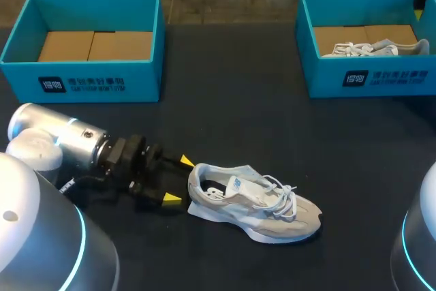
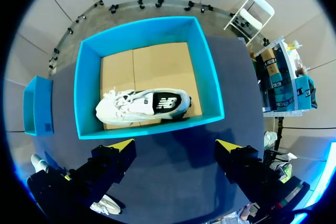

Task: Take the shoe out of the shoebox, open the shoe tongue, remove and reinsert the insole, then place the shoe into the shoebox

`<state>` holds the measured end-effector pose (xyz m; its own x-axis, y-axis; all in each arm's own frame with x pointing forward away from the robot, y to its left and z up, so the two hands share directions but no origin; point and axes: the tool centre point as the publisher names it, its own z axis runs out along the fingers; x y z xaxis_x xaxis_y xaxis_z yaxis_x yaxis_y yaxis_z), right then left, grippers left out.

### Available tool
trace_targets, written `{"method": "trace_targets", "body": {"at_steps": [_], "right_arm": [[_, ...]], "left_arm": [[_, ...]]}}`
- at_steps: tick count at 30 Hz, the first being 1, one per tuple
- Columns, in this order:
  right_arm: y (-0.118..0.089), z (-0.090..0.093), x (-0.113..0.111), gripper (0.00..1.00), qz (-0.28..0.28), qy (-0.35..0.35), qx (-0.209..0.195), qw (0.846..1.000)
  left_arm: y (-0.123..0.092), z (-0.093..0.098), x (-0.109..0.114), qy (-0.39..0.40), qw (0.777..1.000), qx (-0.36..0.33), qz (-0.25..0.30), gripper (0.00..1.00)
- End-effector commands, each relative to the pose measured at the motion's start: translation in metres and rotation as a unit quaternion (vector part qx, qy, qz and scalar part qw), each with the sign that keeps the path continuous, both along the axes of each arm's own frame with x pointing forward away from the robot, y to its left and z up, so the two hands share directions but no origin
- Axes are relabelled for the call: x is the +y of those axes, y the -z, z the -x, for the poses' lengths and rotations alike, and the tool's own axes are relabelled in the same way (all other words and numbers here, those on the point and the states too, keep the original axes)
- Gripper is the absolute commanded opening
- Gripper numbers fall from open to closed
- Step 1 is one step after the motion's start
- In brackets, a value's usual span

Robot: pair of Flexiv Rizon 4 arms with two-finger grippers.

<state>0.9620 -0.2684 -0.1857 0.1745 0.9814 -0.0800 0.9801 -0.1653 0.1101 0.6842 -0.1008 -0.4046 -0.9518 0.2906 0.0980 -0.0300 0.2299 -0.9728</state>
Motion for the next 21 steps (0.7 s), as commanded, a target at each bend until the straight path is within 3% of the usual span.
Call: {"method": "trace_targets", "body": {"at_steps": [1,21], "right_arm": [[0.0,0.0,0.0,1.0,0.0,0.0,0.0,1.0],[0.0,0.0,0.0,1.0,0.0,0.0,0.0,1.0]], "left_arm": [[0.003,0.0,-0.008,0.004,1.0,0.002,0.001,1.0],[0.007,0.01,-0.032,0.019,1.0,0.012,0.014,1.0]]}}
